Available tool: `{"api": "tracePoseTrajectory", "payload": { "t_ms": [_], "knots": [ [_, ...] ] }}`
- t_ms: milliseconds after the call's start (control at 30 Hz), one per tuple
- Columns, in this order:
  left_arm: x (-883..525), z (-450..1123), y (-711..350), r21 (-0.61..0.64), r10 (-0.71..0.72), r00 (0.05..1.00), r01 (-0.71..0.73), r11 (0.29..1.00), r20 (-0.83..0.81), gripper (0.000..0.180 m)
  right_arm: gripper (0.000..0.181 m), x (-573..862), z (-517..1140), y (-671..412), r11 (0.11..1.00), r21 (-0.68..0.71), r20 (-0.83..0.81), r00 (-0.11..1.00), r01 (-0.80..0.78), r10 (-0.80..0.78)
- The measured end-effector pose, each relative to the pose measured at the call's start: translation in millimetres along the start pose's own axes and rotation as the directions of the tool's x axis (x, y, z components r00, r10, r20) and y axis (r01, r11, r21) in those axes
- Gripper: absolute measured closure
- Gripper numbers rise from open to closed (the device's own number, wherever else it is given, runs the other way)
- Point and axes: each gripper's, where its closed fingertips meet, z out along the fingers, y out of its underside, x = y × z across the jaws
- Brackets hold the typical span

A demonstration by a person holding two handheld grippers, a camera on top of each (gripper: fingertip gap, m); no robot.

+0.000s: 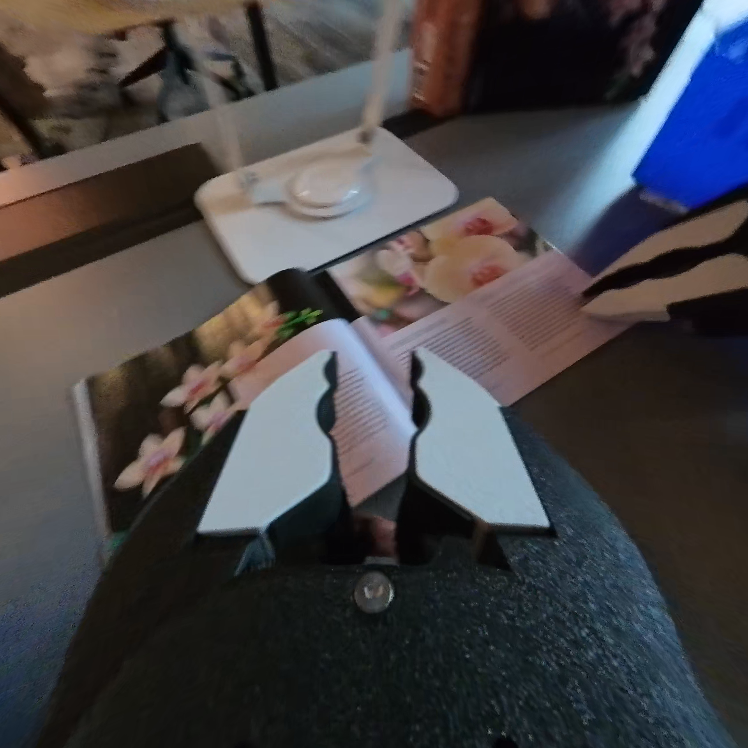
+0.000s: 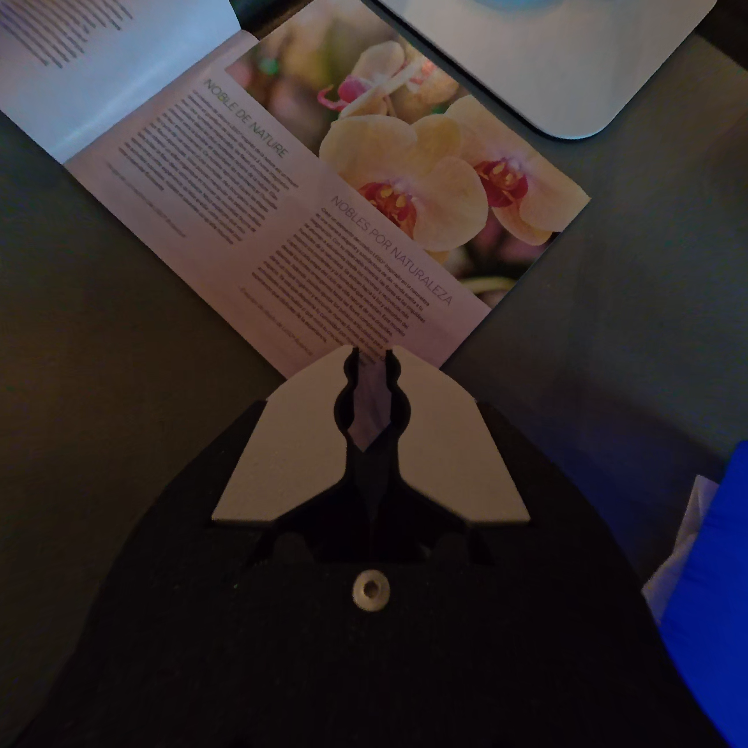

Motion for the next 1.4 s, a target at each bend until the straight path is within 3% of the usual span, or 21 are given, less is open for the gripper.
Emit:
{"api": "tracePoseTrajectory", "payload": {
  "t_ms": [133, 333, 1200, 1400],
  "knots": [
    [11.3, 36.4, 1.7, -0.04, 0.096, 0.995, -0.094, 0.995, 0.041, 0.173, 0.169, 0.8, -1.0, -0.3, 1.0, 0.011, 0.004, 1.0, -0.016, 0.016],
    [10.1, 60.6, 50.7, -0.237, 0.175, 0.984, -0.166, 0.957, 0.017, 0.178, 0.169, 0.0, 0.0, 0.0, 1.0, 0.009, 0.008, 1.0, 0.017, -0.017],
    [7.8, 60.7, 50.5, -0.219, 0.24, 0.97, -0.226, 0.949, 0.04, 0.18, 0.169, 1.5, 0.1, -0.2, 1.0, 0.023, 0.024, 1.0, -0.006, 0.006],
    [6.3, 60.2, 49.9, -0.228, 0.287, 0.956, -0.266, 0.937, 0.062, 0.18, 0.157, 7.1, -0.1, -1.6, 1.0, 0.011, -0.018, 1.0, 0.026, -0.025]
  ]
}}
